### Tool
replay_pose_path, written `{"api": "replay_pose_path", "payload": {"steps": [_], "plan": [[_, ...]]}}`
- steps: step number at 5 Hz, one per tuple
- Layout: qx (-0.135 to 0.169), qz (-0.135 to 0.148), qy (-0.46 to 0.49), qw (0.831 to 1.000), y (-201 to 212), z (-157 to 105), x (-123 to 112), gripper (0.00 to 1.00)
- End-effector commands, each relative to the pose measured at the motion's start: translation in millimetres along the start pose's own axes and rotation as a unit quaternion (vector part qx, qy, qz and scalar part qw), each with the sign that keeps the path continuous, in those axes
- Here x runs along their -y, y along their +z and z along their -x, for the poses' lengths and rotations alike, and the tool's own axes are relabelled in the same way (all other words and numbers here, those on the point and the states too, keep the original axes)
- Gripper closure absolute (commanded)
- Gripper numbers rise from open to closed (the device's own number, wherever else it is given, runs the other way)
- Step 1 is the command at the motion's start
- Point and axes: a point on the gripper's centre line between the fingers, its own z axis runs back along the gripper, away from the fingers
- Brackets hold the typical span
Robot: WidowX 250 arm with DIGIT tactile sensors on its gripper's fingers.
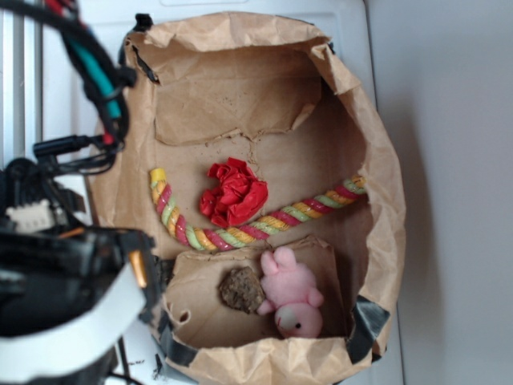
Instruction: Grab the multicolored rope.
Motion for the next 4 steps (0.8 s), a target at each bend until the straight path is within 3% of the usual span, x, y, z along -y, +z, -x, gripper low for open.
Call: {"api": "replay_pose_path", "payload": {"steps": [1, 2, 4], "plan": [[0.026, 0.017, 0.026, 0.999, -10, -32, -7, 0.00], [0.053, 0.015, 0.043, 0.998, -19, -58, -13, 0.00], [0.110, 0.047, 0.021, 0.993, -37, -84, -26, 0.00]]}}
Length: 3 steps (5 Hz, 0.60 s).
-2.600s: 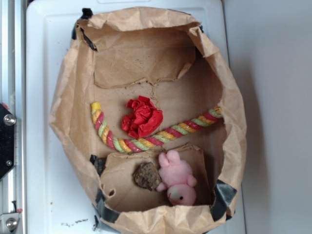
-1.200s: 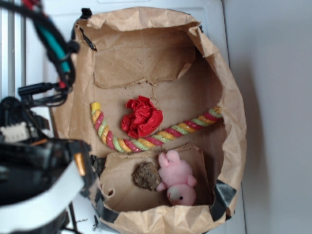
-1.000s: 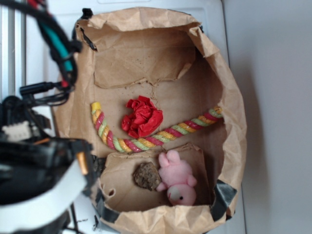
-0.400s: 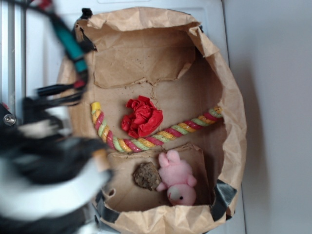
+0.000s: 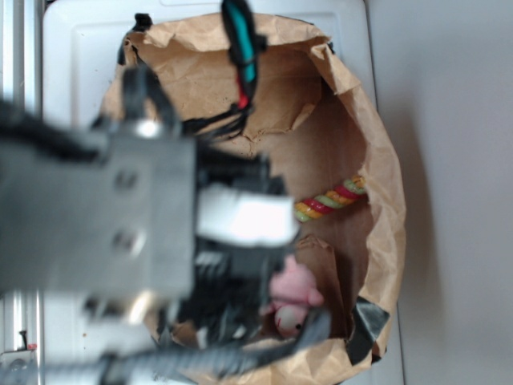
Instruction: Grab the multicolored rope.
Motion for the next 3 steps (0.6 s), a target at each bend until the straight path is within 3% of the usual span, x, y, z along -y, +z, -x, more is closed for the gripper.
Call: {"api": "replay_pose_path", "payload": {"steps": [1, 3], "plan": [[0.088, 0.038, -0.031, 0.995, -12, -24, -2, 0.00], [0.090, 0.019, -0.046, 0.995, -44, -31, 9, 0.00]]}}
